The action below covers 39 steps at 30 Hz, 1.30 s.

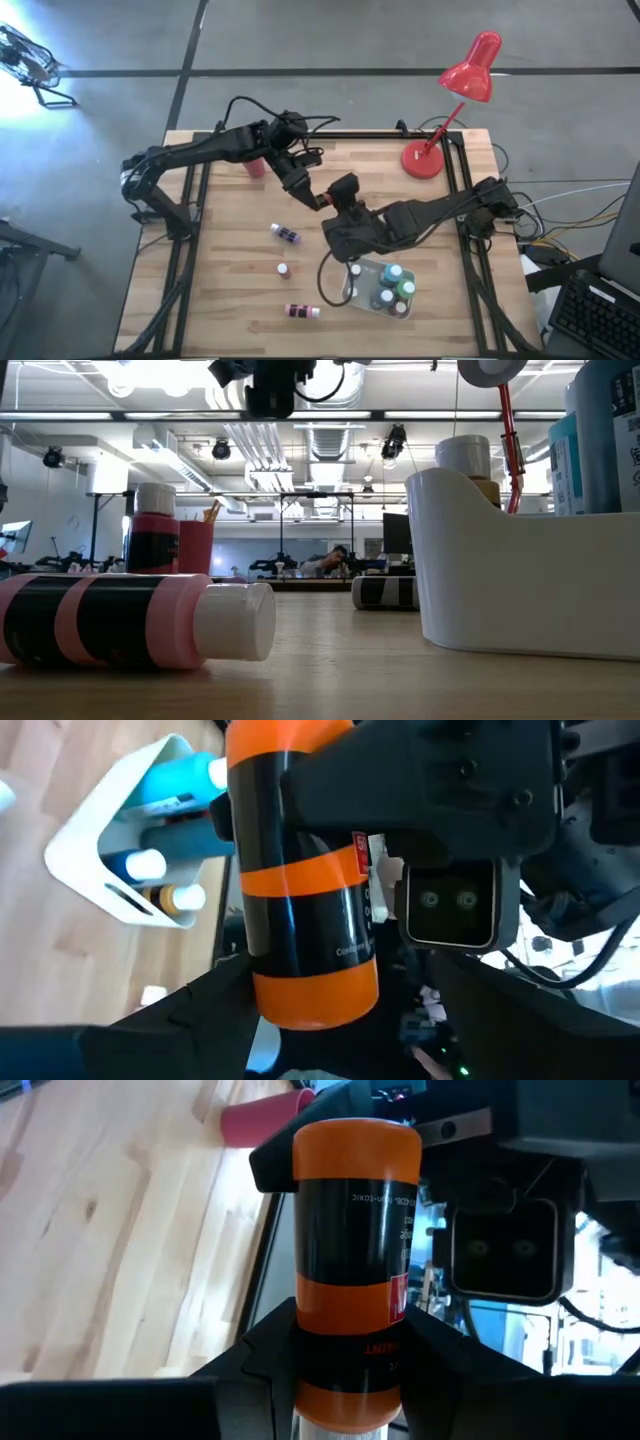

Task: Pick & Place Paint Supplies
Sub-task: Put the orange paint bottle into the white bin

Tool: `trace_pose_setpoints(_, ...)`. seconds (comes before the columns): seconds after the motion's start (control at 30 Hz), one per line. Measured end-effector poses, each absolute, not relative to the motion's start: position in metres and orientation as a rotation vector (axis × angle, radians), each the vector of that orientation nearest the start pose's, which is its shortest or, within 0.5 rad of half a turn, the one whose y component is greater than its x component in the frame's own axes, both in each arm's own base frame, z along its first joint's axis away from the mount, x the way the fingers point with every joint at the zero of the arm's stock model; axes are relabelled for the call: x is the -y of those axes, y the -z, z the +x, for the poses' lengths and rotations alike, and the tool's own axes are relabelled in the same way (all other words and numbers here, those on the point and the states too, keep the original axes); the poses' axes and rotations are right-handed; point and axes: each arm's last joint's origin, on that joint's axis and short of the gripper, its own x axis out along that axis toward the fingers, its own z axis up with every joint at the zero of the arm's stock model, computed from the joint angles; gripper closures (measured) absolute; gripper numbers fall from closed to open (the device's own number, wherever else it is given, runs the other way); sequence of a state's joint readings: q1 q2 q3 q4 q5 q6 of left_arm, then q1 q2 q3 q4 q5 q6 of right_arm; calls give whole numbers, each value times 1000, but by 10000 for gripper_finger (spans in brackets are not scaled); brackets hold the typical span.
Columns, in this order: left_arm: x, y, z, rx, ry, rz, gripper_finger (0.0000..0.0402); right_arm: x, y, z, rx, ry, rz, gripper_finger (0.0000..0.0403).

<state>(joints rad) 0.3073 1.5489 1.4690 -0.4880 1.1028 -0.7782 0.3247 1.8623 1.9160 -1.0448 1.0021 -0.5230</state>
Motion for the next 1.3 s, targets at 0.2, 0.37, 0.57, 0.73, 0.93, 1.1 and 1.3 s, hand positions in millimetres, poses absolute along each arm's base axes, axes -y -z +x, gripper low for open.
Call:
trace_pose_setpoints(0.2, -75, -363, 323, -754, 595, -1101, 110, -99, -357, 376, -964, 406, -1113, 284)
trace_pose_setpoints(0.37, -75, -363, 323, -748, 614, -1090, 110, -101, -359, 380, -928, 399, -1119, 284)
trace_pose_setpoints(0.57, -75, -363, 322, -755, 621, -1096, 110, -103, -361, 383, -901, 389, -1127, 284)
trace_pose_setpoints(0.73, -75, -363, 322, -744, 631, -1063, 138, -105, -362, 383, -890, 363, -1121, 284)
trace_pose_setpoints(0.93, -74, -361, 321, -766, 629, -1084, 237, -105, -362, 384, -886, 361, -1123, 284)
trace_pose_setpoints(1.1, -73, -360, 321, -773, 626, -1091, 273, -106, -362, 383, -889, 353, -1134, 284)
trace_pose_setpoints(1.3, -73, -361, 321, -769, 642, -1079, 275, -107, -362, 383, -873, 378, -1085, 235)
